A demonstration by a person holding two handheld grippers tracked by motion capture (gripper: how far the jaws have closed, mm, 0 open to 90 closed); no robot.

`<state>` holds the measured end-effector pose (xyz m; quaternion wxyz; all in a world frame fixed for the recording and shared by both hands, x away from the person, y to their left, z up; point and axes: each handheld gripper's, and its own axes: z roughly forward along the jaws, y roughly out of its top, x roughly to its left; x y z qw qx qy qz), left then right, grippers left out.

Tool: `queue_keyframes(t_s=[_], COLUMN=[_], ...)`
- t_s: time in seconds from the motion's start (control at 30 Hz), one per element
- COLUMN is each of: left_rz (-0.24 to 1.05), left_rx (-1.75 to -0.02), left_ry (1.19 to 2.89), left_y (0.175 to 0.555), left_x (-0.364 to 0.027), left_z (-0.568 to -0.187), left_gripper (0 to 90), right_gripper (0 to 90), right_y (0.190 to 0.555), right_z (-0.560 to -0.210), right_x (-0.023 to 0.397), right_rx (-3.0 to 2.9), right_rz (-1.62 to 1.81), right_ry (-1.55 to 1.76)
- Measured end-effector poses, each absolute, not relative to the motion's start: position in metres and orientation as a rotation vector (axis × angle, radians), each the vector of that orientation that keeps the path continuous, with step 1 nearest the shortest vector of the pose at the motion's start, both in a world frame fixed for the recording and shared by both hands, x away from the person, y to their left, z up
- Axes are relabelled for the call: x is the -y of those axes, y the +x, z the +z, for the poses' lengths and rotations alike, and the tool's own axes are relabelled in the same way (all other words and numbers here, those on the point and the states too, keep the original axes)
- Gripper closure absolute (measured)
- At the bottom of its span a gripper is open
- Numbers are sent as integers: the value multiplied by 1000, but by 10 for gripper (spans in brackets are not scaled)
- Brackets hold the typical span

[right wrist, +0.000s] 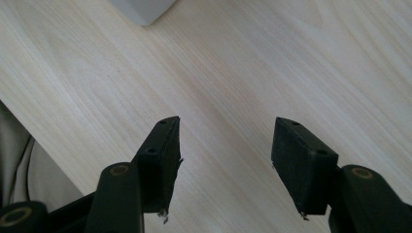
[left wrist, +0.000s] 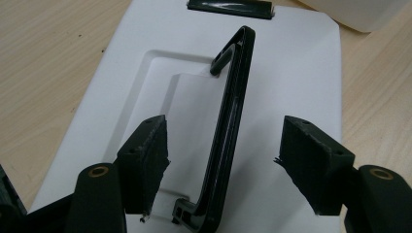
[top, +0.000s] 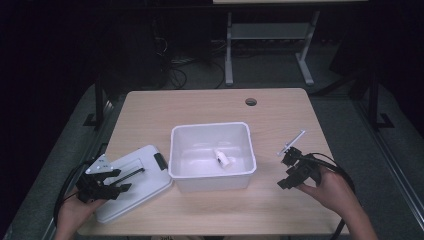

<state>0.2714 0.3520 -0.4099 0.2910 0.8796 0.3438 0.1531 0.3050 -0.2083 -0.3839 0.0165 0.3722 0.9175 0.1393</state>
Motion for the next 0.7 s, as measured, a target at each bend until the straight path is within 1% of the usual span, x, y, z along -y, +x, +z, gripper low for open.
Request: queue_keyframes(t_s=[0.7], left_rz=[407], left_rx=[-900], left_ry=[2377], left_y=[275], left_x=[-345], left_z=[-407], left_gripper=[337], right_gripper=[408], right_y=[286], right_z=[-423], right_x=[221], right_rx=[-2800], right_rz=[540], right_ry=[1195])
